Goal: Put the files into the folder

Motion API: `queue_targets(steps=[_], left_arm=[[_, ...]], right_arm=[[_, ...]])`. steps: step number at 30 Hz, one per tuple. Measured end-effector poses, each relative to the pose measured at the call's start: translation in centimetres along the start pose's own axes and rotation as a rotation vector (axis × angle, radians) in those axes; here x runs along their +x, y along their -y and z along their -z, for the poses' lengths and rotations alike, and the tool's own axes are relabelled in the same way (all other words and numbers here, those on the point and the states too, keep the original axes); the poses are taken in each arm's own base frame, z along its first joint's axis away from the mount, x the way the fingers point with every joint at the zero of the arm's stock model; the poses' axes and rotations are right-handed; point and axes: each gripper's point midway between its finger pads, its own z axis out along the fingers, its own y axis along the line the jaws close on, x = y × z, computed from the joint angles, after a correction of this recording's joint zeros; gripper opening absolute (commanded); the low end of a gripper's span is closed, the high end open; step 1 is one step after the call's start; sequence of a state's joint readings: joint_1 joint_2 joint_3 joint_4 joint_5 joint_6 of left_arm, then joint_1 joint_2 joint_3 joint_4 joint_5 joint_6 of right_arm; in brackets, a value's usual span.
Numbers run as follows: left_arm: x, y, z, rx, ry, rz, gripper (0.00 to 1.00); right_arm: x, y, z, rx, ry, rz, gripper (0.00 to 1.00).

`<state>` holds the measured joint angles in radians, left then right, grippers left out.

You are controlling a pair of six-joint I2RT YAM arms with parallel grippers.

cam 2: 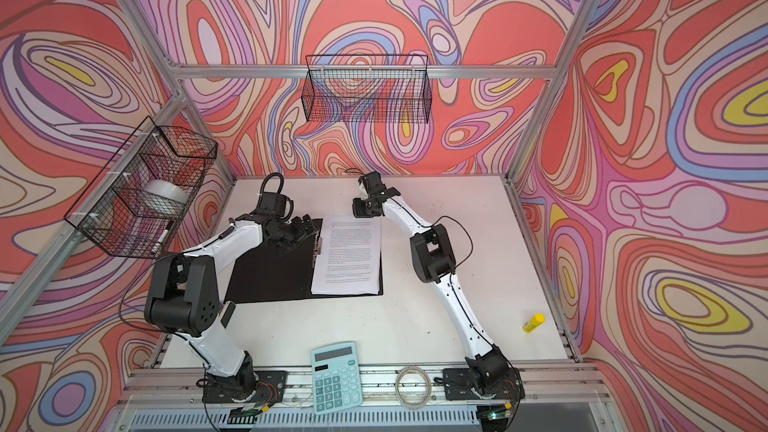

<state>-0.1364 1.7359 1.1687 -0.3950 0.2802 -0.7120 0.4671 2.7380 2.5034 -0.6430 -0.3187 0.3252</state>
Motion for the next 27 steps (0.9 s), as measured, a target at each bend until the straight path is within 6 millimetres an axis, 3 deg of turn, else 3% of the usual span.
queue_targets(steps=[7,12,27], left_arm=[[0.2,-0.3,-0.5,-0.006,-0.013,0.011,1.00],[0.3,-0.3,-0.7,-0.006,-0.020,0.023,1.00],[0.3,-0.3,-0.7,-0.005,-0.020,0.030,1.00]], right_arm=[[-0.7,-1.0,0.1,-0.053,0.006,0.000,0.17],[0.6,-1.1,-0.7,-0.090,-0.043,-0.016,0.16],[2.1,-1.5,0.0,-0.130,-0.122,-0.040,0.15]])
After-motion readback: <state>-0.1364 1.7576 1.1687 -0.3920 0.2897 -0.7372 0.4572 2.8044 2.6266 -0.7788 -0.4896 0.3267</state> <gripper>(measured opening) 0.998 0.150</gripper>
